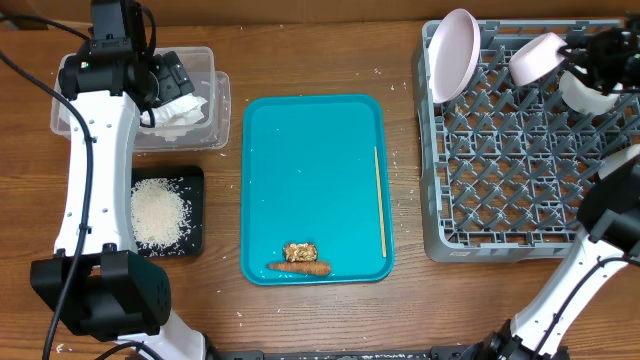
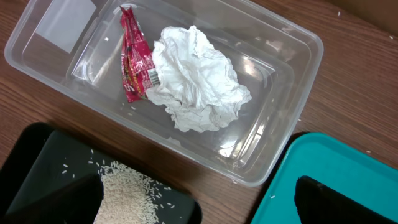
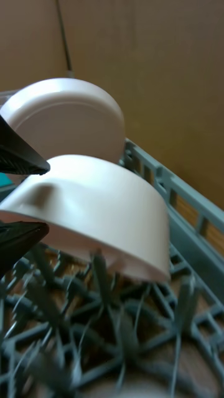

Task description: Sort waste into correct bins and load items into the dishwasher

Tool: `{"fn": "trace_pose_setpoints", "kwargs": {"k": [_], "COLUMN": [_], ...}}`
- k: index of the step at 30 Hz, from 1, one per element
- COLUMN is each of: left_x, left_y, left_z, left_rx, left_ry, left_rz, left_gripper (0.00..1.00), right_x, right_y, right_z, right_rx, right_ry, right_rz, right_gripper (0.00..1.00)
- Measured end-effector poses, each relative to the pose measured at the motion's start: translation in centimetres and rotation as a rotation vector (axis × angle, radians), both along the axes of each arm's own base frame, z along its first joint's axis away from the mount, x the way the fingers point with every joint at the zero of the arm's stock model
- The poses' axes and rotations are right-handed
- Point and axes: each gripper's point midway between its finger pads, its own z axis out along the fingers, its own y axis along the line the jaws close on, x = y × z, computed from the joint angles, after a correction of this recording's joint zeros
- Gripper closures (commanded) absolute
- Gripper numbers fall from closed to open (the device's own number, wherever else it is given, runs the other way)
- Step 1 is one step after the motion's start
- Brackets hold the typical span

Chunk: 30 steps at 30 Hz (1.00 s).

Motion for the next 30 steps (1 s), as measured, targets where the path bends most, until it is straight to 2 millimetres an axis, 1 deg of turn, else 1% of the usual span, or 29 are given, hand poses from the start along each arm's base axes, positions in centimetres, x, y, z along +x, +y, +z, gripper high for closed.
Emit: {"fn": "trace_pose_setpoints", "kwargs": {"k": [1, 4, 7, 8, 10, 13, 14, 15, 16, 17, 18, 19, 20, 22, 25, 26, 28, 30], "left_x": [0.0, 0.0, 0.0, 0.0, 0.0, 0.0, 0.0, 0.0, 0.0, 0.0, 0.0, 0.0, 0.0, 0.0, 0.0, 0.0, 0.0, 0.0], "left_y": [0.0, 0.0, 0.0, 0.0, 0.0, 0.0, 0.0, 0.0, 0.0, 0.0, 0.0, 0.0, 0.0, 0.0, 0.0, 0.0, 0.0, 0.0], "left_z": [0.0, 0.0, 0.0, 0.0, 0.0, 0.0, 0.0, 0.0, 0.0, 0.0, 0.0, 0.0, 0.0, 0.0, 0.0, 0.0, 0.0, 0.0], "left_rx": [0.000, 0.000, 0.000, 0.000, 0.000, 0.000, 0.000, 0.000, 0.000, 0.000, 0.000, 0.000, 0.000, 0.000, 0.000, 0.000, 0.000, 0.000], "left_ry": [0.000, 0.000, 0.000, 0.000, 0.000, 0.000, 0.000, 0.000, 0.000, 0.000, 0.000, 0.000, 0.000, 0.000, 0.000, 0.000, 0.000, 0.000], "left_rz": [0.000, 0.000, 0.000, 0.000, 0.000, 0.000, 0.000, 0.000, 0.000, 0.000, 0.000, 0.000, 0.000, 0.000, 0.000, 0.000, 0.000, 0.000], "left_gripper": [0.00, 0.00, 0.00, 0.00, 0.00, 0.00, 0.00, 0.00, 0.00, 0.00, 0.00, 0.00, 0.00, 0.00, 0.00, 0.00, 0.00, 0.00], "right_x": [-0.4, -1.4, -2.5, -3.0, -3.7, -4.8, -5.2, -5.5, -5.6, -5.8, -5.7, -5.6, -5.1, -4.2, -1.9, -0.5, 0.8, 1.9], "right_y": [-0.5, -1.5, -2.2, -2.3, -2.5, -2.3, -2.1, -1.8, -1.5, -1.0, -0.5, -0.2, 0.4, 1.4, 3.1, 4.0, 4.5, 4.7], "right_z": [0.0, 0.6, 2.1, 3.1, 4.9, 8.3, 9.6, 10.8, 11.6, 12.6, 13.2, 13.5, 13.8, 13.5, 12.1, 10.7, 9.0, 6.8], "right_rx": [-0.012, -0.065, -0.138, -0.167, -0.214, -0.276, -0.297, -0.317, -0.334, -0.362, -0.387, -0.399, -0.444, -0.484, -0.546, -0.577, -0.602, -0.630], "right_ry": [0.017, 0.061, 0.097, 0.098, 0.093, 0.058, 0.038, 0.019, 0.005, -0.012, -0.024, -0.027, -0.036, -0.037, -0.035, -0.026, -0.012, 0.021], "right_rz": [-0.016, -0.066, -0.114, -0.130, -0.156, -0.186, -0.194, -0.200, -0.201, -0.201, -0.200, -0.204, -0.198, -0.189, -0.169, -0.157, -0.149, -0.145], "right_gripper": [0.69, 0.68, 0.66, 0.65, 0.61, 0.49, 0.49, 0.51, 0.55, 0.62, 0.70, 0.76, 0.86, 0.95, 0.96, 0.96, 0.96, 0.96]}}
